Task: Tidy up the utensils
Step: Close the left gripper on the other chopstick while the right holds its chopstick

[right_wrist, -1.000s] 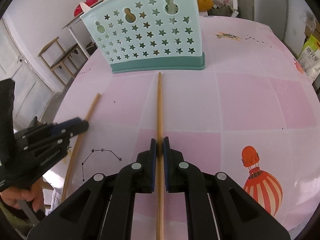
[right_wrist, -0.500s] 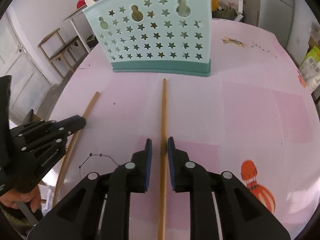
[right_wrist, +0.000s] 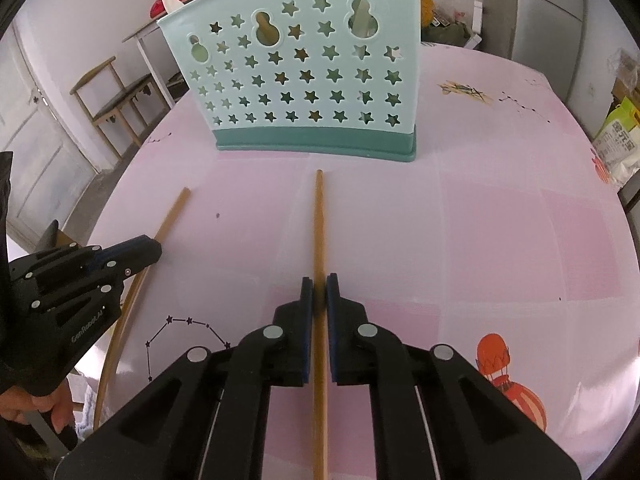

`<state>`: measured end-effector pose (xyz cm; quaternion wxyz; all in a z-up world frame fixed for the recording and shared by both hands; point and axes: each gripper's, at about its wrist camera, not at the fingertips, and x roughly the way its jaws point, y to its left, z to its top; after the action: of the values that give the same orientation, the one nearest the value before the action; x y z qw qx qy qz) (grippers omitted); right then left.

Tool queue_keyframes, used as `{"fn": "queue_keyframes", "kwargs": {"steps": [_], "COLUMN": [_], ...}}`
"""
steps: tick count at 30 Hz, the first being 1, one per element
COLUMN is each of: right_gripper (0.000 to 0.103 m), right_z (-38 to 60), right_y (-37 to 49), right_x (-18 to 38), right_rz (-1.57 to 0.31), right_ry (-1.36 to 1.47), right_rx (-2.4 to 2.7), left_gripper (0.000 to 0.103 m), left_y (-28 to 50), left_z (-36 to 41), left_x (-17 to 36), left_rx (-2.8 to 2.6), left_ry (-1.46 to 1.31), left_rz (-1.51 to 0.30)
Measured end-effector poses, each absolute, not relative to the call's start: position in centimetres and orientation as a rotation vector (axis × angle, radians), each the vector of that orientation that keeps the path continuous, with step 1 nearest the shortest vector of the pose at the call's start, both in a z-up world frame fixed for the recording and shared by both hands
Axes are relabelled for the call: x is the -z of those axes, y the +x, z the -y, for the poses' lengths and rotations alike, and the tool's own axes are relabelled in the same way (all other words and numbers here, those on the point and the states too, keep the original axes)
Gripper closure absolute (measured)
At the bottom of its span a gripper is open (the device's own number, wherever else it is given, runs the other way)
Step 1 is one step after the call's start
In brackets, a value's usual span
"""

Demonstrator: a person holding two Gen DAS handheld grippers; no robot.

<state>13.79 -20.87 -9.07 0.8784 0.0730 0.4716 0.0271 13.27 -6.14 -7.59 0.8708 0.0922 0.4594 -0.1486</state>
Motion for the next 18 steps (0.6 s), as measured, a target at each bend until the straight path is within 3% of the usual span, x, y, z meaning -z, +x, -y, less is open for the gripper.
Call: {"fn": "queue_keyframes", "kwargs": {"steps": [18], "right_gripper": [0.096], "right_z": [21.41], "right_y": [14.73], "right_x": [8.99], "right_rz": [-0.995], "right_ry": [0.185], "right_rx": [-0.053], "left_gripper": [0.097], "left_y": [13.25], "left_z": [6.19], "left_x": [7.57], "left_rx": [0.31], "left_ry": [0.199], "left_rz": [-0.957]}}
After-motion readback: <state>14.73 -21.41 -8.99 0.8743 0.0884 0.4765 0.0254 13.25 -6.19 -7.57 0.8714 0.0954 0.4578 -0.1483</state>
